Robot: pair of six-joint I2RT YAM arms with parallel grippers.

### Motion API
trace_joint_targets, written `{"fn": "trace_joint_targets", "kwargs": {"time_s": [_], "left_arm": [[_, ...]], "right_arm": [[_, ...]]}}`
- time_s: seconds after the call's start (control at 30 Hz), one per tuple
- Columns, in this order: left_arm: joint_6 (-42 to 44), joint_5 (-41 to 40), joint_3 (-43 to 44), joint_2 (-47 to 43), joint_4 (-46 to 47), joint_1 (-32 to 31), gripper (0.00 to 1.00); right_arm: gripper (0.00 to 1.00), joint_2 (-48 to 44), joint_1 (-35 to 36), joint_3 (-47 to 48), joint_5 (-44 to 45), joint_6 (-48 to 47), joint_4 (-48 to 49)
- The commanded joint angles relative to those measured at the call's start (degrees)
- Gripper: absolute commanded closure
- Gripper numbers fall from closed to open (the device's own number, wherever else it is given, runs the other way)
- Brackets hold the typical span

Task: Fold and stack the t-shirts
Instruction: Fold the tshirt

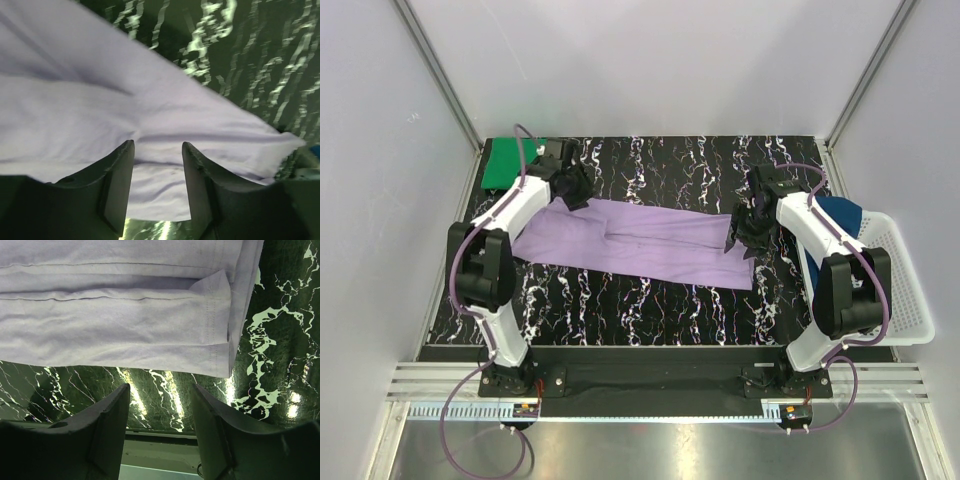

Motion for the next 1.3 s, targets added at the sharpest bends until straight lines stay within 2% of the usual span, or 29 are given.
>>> {"fn": "trace_joint_targets", "kwargs": {"time_s": [0.0, 0.2, 0.23, 0.27, 0.3, 0.43, 0.6, 0.9, 1.17, 1.27], "left_arm": [[3.7, -4.0, -3.5, -2.9, -1.9, 2.9, 0.55], [5.8, -3.7, -3.3, 1.4, -1.1, 9.0, 0.55], [5.6, -3.5, -3.0, 2.7, -0.5, 10.0, 0.58], [5.2, -3.0, -2.5, 3.1, -0.2, 10.5, 0.64], [4.8, -2.5, -2.3, 3.7, -0.3, 11.1, 0.79], [3.1, -2.4, -0.4, 6.1, -1.4, 11.3, 0.98], [2.1, -2.2, -0.1, 8.6, -1.4, 11.3, 0.96], [2.2, -0.8, 6.8, 15.0, 0.5, 11.3, 0.93], [3.3, 6.2, 20.5, 22.1, 4.5, 9.9, 0.9], [4.4, 4.5, 24.2, 22.0, 3.0, 9.0, 0.87]], "right_arm": [[0.41, -1.5, 0.4, -0.1, -1.5, 0.4, 0.9], [0.41, -2.2, 0.4, -0.3, -0.5, 0.3, 0.0], [0.41, -2.4, 0.4, -0.4, -0.5, 0.3, -0.1], [0.41, -2.5, 0.4, -0.5, -0.4, 0.4, -0.2], [0.41, -2.6, 0.4, -0.6, -0.3, 0.3, -0.5], [0.41, -2.6, 0.4, -0.3, 0.5, 0.2, -1.2], [0.41, -2.4, 0.4, -0.2, 0.7, 0.4, -1.4], [0.41, -2.0, 0.5, 0.4, 1.3, 0.2, -2.2], [0.41, -2.4, 0.4, 0.6, 2.2, -0.4, -3.7], [0.41, -1.9, 0.4, 0.8, 1.8, -0.5, -3.7]]}}
